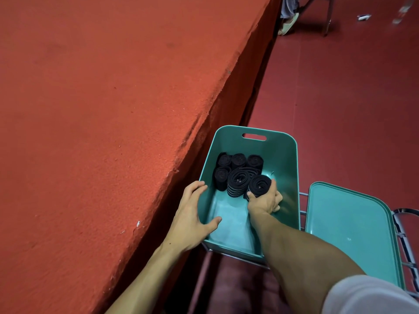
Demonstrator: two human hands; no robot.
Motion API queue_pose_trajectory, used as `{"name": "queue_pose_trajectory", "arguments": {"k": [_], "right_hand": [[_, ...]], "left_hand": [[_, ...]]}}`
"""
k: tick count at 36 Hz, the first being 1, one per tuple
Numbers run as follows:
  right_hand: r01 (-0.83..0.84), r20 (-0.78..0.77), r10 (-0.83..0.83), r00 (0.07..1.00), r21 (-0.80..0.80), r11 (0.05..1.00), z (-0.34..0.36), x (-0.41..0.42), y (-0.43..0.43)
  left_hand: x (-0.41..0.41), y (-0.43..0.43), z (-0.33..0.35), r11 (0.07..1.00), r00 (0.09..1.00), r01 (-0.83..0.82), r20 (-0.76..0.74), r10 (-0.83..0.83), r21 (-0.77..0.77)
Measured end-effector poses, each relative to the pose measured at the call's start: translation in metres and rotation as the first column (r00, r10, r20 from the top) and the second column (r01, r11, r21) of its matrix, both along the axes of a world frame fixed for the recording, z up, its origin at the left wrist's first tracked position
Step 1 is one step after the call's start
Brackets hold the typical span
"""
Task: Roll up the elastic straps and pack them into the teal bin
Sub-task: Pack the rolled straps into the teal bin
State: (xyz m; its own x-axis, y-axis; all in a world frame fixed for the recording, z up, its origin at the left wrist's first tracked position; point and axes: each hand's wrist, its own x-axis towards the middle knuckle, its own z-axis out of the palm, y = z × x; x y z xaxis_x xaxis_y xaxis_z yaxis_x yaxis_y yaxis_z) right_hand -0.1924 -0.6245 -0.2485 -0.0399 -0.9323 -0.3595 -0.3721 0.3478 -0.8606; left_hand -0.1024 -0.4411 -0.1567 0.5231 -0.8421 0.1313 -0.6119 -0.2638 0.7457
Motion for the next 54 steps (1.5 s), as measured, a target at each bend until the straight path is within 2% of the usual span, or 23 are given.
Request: {"name": "queue_pose_trajectory", "arguments": {"k": [10, 15, 23, 47, 54], "right_hand": [[0.144, 0.152, -0.150, 0.977, 0.049, 0.988, -0.020, -0.003, -0.004], [0.157, 0.179, -0.170, 0.969, 0.088, 0.984, -0.024, -0.002, -0.006], [0.230, 0.308, -0.272, 0.911, 0.168, 0.959, -0.027, 0.004, -0.011], [0.159, 0.307, -0.199, 0.931, 0.151, 0.976, -0.025, 0.010, -0.022], [0.103, 0.224, -0.128, 0.966, 0.118, 0.988, -0.025, 0.008, -0.031]], "left_hand": [[0.000, 0.000, -0.001, 1.000, 1.000, 0.003, 0.002, -0.003, -0.003], [0.000, 0.000, -0.002, 1.000, 1.000, 0.006, 0.008, -0.006, -0.008], [0.001, 0.000, -0.005, 1.000, 1.000, 0.001, 0.011, -0.001, -0.013], [-0.001, -0.001, -0.001, 1.000, 1.000, 0.000, 0.005, 0.000, -0.016], [-0.004, -0.001, 0.001, 1.000, 1.000, -0.006, -0.017, 0.005, -0.011]]}}
